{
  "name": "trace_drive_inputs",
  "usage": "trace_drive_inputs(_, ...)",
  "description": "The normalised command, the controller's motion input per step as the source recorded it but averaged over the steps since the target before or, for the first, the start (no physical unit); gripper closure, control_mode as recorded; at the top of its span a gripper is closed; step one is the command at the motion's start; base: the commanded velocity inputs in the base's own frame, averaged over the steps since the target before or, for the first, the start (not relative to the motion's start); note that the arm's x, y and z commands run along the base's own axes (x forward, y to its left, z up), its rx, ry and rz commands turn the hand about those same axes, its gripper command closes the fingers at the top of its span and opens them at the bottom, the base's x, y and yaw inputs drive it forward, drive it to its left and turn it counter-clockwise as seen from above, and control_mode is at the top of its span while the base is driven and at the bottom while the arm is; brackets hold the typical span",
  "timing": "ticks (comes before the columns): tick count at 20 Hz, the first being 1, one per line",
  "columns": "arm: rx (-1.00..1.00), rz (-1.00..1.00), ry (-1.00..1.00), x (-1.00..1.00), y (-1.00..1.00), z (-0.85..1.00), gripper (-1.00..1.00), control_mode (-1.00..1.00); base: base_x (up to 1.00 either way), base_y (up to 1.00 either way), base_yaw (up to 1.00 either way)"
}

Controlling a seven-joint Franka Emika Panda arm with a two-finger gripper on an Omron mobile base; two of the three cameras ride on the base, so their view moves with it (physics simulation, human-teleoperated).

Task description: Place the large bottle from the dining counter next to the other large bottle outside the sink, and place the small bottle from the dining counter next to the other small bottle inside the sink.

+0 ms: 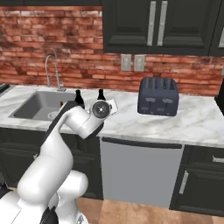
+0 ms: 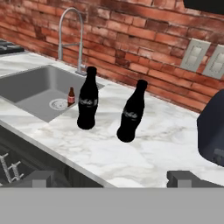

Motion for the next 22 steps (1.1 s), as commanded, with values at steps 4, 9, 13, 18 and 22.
trace_drive_inputs(4,0.00,0.00,0.00,0.00,0.00,0.00,-1.00,1.00,-0.17,0.00,0.12)
trace_drive_inputs(9,0.00,0.00,0.00,0.00,0.00,0.00,-1.00,1.00,-0.09,0.05,0.24)
trace_drive_inputs(13,0.00,0.00,0.00,0.00,0.00,0.00,-1.00,1.00,-0.01,0.15,0.39)
trace_drive_inputs(18,0.00,0.00,0.00,0.00,0.00,0.00,-1.00,1.00,0.00,0.13,0.49)
trace_drive_inputs(22,0.00,0.00,0.00,0.00,0.00,0.00,-1.00,1.00,0.00,0.10,0.50)
